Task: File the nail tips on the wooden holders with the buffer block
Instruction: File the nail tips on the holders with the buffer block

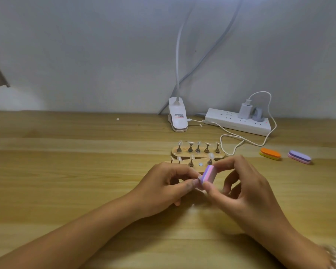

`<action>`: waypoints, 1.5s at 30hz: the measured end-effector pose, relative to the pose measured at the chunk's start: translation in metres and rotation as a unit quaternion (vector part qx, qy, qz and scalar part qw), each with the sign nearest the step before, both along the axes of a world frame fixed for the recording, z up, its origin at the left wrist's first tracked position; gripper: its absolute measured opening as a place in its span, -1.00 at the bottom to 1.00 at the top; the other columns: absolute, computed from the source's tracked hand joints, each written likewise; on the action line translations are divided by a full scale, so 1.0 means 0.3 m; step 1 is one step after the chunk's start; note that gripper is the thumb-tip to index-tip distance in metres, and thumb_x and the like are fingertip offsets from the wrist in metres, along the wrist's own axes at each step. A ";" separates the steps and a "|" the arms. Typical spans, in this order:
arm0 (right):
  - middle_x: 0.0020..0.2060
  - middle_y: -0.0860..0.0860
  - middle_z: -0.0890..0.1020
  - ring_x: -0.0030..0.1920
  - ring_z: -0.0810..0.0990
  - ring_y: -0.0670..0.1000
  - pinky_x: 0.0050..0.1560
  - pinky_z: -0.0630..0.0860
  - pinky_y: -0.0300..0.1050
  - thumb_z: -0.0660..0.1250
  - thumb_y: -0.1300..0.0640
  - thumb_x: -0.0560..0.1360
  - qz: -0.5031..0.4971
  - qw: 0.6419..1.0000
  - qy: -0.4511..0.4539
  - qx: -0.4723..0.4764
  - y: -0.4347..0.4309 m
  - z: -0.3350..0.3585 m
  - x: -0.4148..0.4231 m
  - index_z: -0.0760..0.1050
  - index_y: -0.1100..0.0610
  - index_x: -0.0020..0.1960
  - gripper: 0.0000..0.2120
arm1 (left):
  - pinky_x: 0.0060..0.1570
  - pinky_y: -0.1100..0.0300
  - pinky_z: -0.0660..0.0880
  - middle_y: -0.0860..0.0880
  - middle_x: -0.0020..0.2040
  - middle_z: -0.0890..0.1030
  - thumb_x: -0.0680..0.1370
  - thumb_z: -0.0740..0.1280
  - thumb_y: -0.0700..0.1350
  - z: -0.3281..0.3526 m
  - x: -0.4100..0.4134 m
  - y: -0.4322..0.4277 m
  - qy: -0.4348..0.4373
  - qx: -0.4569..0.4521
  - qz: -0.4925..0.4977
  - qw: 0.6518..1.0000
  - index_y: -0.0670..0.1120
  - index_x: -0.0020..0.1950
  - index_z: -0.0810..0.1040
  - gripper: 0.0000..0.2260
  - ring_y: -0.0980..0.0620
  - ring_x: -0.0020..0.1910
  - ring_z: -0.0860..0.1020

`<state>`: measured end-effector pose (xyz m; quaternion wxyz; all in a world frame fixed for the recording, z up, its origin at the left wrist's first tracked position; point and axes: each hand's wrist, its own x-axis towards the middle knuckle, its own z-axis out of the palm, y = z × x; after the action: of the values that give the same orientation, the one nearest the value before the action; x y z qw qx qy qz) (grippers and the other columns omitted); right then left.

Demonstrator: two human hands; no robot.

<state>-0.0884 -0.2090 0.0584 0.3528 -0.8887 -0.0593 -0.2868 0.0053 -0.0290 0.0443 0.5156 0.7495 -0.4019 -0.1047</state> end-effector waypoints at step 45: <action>-0.10 -0.19 0.58 -0.29 0.56 -0.03 -0.34 0.46 -0.23 0.51 -0.07 0.36 0.013 1.000 0.013 0.002 0.010 -0.003 0.001 0.49 -0.05 -0.01 -0.71 | -0.38 0.27 0.44 0.10 -0.19 0.64 0.61 0.33 -0.24 0.005 -0.005 0.001 0.005 0.010 -0.002 1.000 -0.09 0.01 0.67 -0.87 0.10 -0.45 0.50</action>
<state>-0.0880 -0.2061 0.0575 0.3587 -0.8909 -0.0661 -0.2707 0.0036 -0.0287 0.0457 0.5095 0.7534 -0.3999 -0.1134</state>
